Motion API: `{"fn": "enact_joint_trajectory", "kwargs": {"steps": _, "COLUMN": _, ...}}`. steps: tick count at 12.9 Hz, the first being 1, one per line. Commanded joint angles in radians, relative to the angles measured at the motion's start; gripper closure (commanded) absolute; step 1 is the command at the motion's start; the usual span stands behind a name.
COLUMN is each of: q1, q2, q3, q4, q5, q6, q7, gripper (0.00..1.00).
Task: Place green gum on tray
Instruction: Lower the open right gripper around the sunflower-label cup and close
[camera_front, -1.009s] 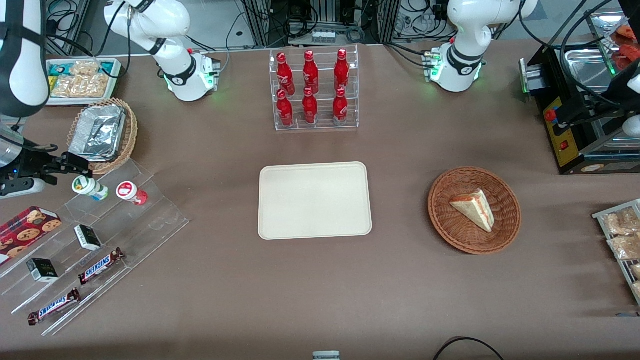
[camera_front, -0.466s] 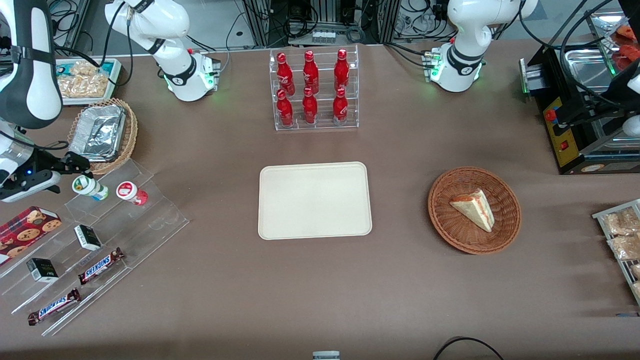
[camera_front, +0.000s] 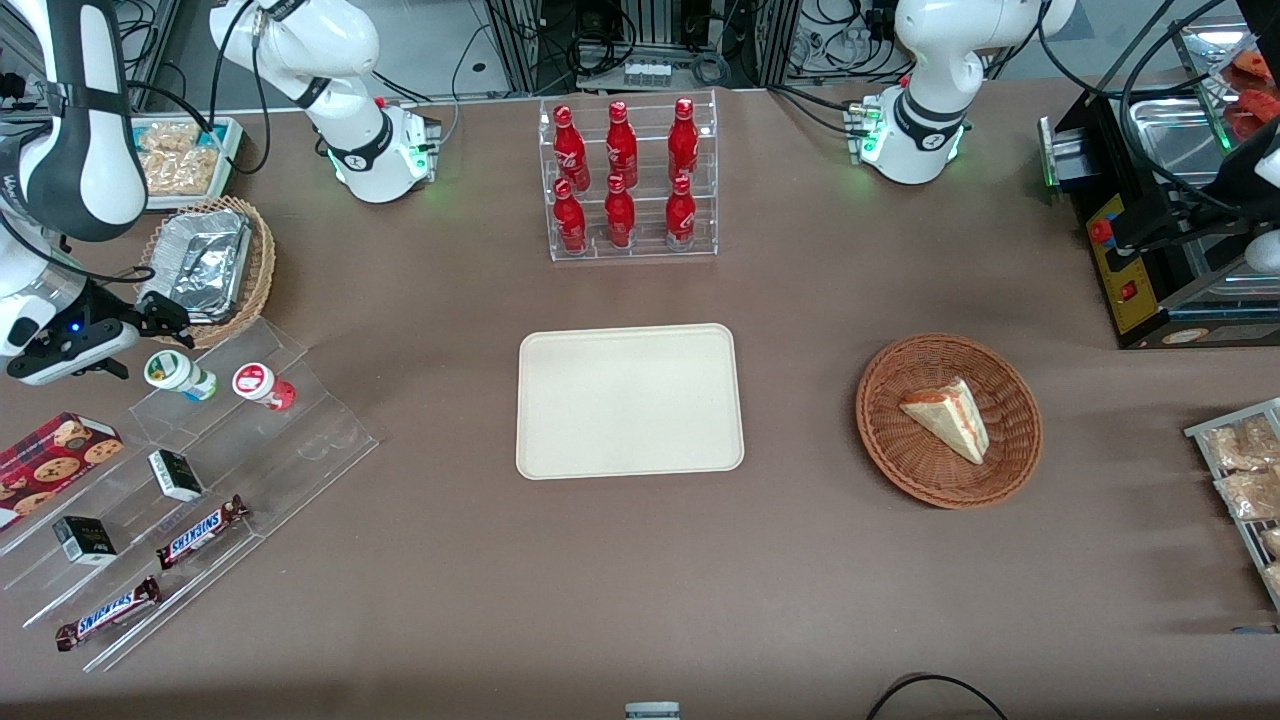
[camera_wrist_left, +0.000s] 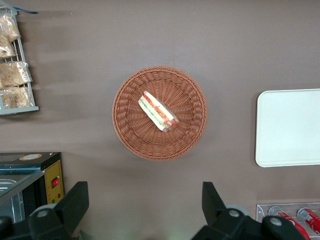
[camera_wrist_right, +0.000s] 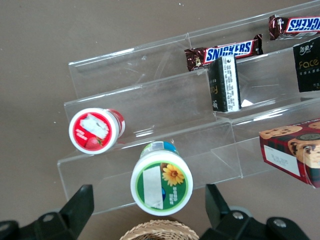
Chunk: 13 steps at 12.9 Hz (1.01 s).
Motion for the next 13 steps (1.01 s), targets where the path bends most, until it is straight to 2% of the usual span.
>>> {"fn": "enact_joint_trajectory", "kwargs": {"steps": 1, "q1": -0.005, "q2": -0.018, "q3": -0.003, "q4": -0.046, "q5": 0.012, "q6": 0.050, "q7": -0.024, "gripper": 0.01}}
{"fn": "enact_joint_trajectory", "kwargs": {"steps": 13, "q1": -0.019, "q2": 0.034, "q3": -0.005, "q4": -0.055, "q5": 0.012, "q6": 0.117, "q7": -0.048, "gripper": 0.01}}
